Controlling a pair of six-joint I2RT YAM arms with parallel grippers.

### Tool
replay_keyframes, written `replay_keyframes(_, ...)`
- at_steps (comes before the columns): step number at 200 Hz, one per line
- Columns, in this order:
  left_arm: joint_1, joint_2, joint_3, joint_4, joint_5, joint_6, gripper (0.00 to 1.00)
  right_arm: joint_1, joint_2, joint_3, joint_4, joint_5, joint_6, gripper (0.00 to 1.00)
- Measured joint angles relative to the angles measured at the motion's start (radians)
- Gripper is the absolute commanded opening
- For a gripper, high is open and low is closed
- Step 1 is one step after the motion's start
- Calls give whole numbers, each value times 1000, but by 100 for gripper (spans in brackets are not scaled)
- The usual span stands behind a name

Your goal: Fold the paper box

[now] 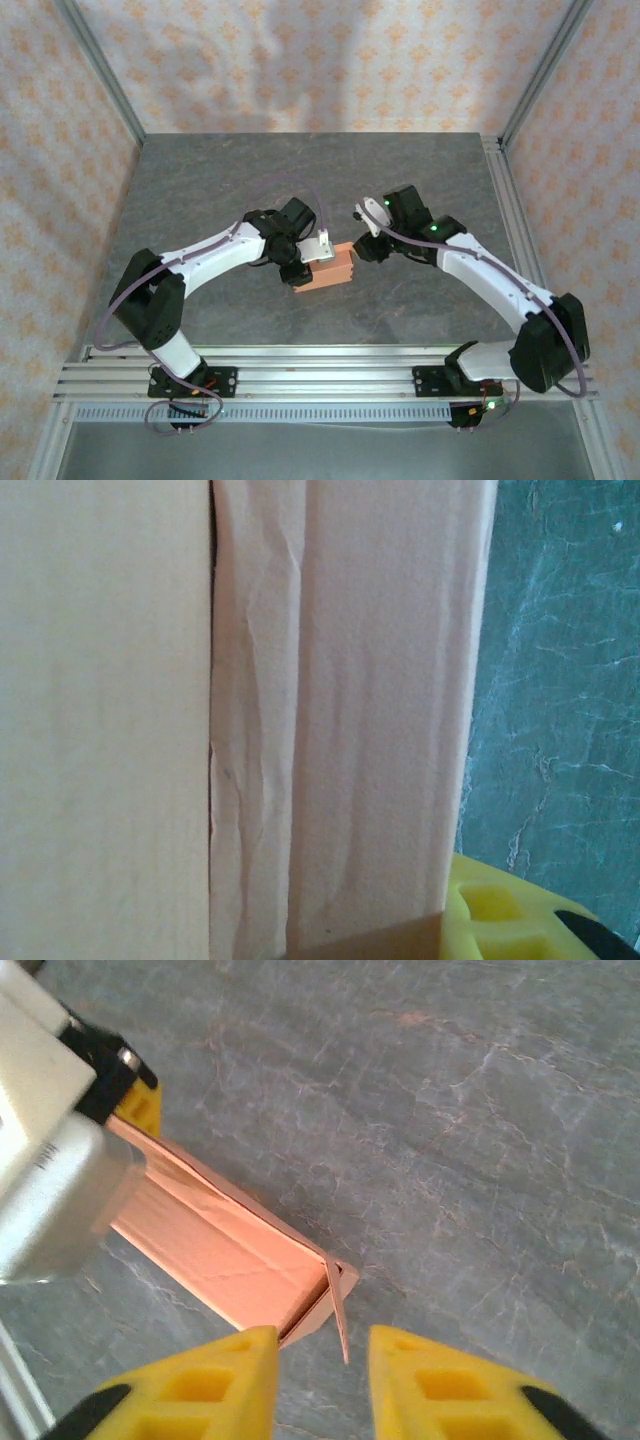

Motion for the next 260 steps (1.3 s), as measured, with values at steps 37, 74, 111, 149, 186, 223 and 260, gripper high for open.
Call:
replay_keyframes(37,0,0,0,0,0,0,28,0,85,43,-2,-21,-56,15)
replay_keyframes(74,2,0,0,-1,0,0,29,-1,126,76,-4,-42,-81,3)
replay_keyframes(111,5,5,3,-4,7,0,29,-1,132,90,-31,-42,-103,6)
replay_keyframes(149,5,5,4,-4,8,0,29,0,138,103,-49,-42,-114,6)
replay_keyframes(186,5,8,5,-4,14,-1,29,0,143,106,-56,-42,-130,13)
replay_keyframes(223,5,13,10,-5,19,-1,30,0,145,106,-63,-42,-132,13)
replay_keyframes(260,5,14,11,-7,20,-1,30,0,145,106,-70,-44,-137,15)
